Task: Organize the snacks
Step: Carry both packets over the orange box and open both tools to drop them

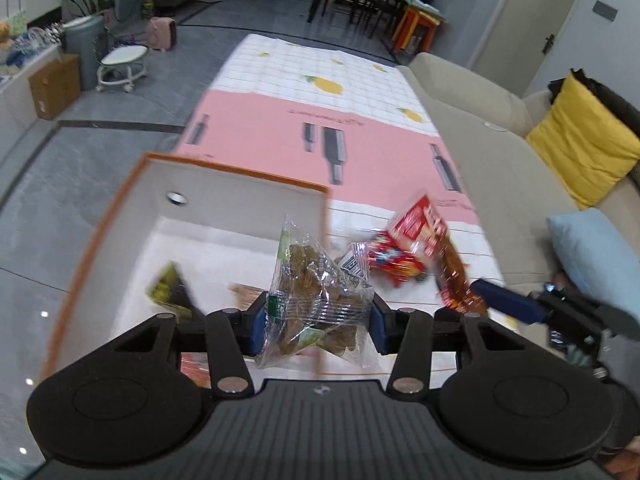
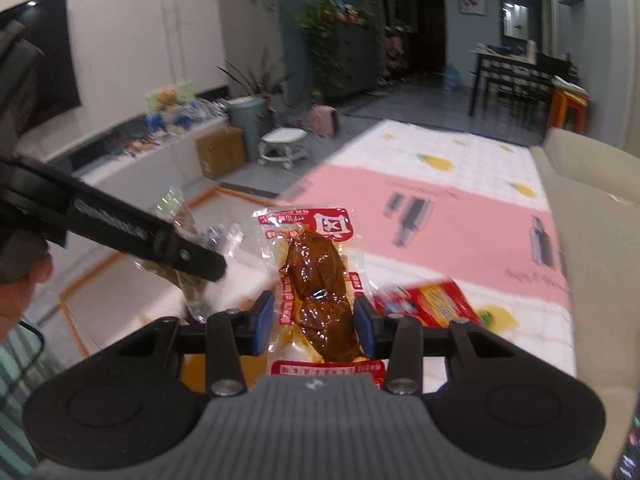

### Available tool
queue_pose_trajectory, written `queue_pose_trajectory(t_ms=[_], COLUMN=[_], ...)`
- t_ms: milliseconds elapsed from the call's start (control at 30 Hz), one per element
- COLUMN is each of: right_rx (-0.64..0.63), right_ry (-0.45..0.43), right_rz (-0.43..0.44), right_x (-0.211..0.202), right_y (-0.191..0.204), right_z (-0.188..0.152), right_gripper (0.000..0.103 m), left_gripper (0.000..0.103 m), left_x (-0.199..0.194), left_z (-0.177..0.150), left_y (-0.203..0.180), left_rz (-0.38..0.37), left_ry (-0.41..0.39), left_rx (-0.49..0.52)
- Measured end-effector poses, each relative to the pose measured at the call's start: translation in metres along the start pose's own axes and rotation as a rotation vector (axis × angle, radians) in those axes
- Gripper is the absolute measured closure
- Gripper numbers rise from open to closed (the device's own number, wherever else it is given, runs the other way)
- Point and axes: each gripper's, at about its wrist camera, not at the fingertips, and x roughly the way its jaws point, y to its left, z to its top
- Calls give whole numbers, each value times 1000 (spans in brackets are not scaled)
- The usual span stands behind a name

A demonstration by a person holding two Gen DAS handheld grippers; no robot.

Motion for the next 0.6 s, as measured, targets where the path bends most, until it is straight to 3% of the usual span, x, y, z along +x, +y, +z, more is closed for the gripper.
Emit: queue_pose_trajectory(t_ms=[233,600], right_rx=[6,144], right_ry=[-8,191], right_rz=[123,159], right_x=[27,116], right_y=[50,66], right_z=[41,54], right_gripper=[63,63], left_gripper=[48,48], left_x=[7,59], left_z=[12,20], left_y=[40,91], left_rz=[120,140], left_ry=[59,178], left_rx=[48,-36])
